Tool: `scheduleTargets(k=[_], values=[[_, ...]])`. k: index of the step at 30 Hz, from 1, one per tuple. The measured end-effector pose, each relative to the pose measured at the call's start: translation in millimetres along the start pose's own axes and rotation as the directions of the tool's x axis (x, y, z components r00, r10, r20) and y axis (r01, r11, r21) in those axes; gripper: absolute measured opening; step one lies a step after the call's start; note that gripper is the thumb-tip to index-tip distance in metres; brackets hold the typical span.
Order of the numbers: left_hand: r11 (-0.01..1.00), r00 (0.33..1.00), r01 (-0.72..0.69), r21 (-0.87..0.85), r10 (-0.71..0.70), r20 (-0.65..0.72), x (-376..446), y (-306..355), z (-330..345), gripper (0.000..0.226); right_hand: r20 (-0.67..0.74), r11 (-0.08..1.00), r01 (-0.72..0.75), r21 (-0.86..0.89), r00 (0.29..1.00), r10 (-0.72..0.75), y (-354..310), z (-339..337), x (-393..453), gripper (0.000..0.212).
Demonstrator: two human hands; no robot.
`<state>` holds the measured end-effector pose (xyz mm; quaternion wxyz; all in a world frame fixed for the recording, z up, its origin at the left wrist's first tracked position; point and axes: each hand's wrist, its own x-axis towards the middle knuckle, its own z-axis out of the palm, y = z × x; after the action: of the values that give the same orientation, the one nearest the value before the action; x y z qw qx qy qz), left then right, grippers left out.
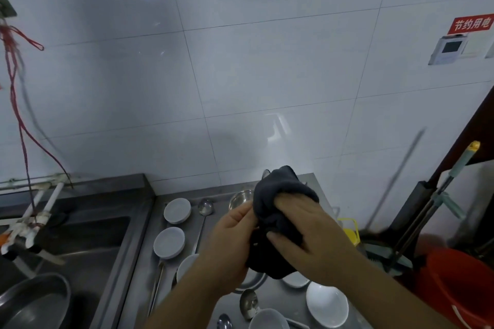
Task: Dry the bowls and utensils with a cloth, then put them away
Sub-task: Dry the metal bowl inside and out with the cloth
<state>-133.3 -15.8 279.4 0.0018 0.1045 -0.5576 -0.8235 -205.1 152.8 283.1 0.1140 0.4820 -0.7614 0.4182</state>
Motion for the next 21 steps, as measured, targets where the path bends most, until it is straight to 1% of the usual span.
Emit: scheduleTargets(k=[2, 3, 5, 6, 7, 8, 10, 12, 14, 15, 17, 18, 19, 21], values=[[1.0, 1.0, 0.006, 0.013, -0.006, 0.018, -2, -1, 0, 0.044, -0.028, 1.0, -0.013, -0.013, 1.0, 0.013, 3, -3, 6, 0.028], [1.0, 1.0, 0.007, 0.014, -0.008, 0.028, -3, -2, 1, 0.045, -0.041, 0.999, -0.045, 0.021, 0.998, 0.046, 5, -6, 10, 0.025], [1.0, 0.999, -0.009, 0.027, 0.008, 0.045, -4, -3, 2, 0.042, -0.06, 0.977, -0.163, 0.139, 0.983, 0.172, 9, -12, 17, 0.02], [0.999, 0.998, -0.029, 0.04, 0.026, 0.054, -4, -4, 2, 0.04, -0.068, 0.944, -0.242, 0.225, 0.962, 0.263, 11, -13, 21, 0.02], [0.997, 0.997, -0.053, 0.054, 0.05, 0.062, -5, -5, 1, 0.041, -0.071, 0.881, -0.322, 0.347, 0.927, 0.367, 14, -14, 24, 0.02], [0.994, 0.995, -0.079, 0.07, 0.074, 0.07, -5, -6, 0, 0.043, -0.065, 0.787, -0.389, 0.479, 0.878, 0.474, 19, -14, 27, 0.022], [0.988, 0.99, -0.12, 0.093, 0.112, 0.088, -6, -7, 0, 0.045, 0.004, 0.55, -0.49, 0.676, 0.749, 0.663, 29, -14, 32, 0.025], [0.984, 0.987, -0.142, 0.106, 0.133, 0.086, -6, -8, 2, 0.047, 0.106, 0.319, -0.532, 0.784, 0.622, 0.776, 34, -11, 33, 0.026], [0.981, 0.986, -0.158, 0.11, 0.151, 0.07, -6, -8, 2, 0.046, 0.162, 0.166, -0.506, 0.846, 0.542, 0.825, 38, -8, 30, 0.033], [0.98, 0.985, -0.167, 0.107, 0.161, 0.065, -7, -8, 3, 0.044, 0.179, 0.118, -0.486, 0.866, 0.52, 0.835, 40, -6, 28, 0.04], [0.978, 0.982, -0.185, 0.099, 0.179, 0.066, -6, -6, 4, 0.042, 0.213, 0.047, -0.46, 0.887, 0.497, 0.841, 43, -2, 23, 0.062], [0.976, 0.98, -0.195, 0.095, 0.189, 0.07, -6, -5, 5, 0.041, 0.243, -0.002, -0.444, 0.896, 0.487, 0.839, 44, 2, 21, 0.067], [0.974, 0.977, -0.205, 0.093, 0.199, 0.073, -6, -4, 6, 0.041, 0.281, -0.055, -0.429, 0.902, 0.484, 0.829, 45, 6, 17, 0.063], [0.969, 0.973, -0.226, 0.101, 0.22, 0.068, -3, -2, 9, 0.041, 0.345, -0.143, -0.414, 0.899, 0.467, 0.814, 41, 15, 13, 0.048]])
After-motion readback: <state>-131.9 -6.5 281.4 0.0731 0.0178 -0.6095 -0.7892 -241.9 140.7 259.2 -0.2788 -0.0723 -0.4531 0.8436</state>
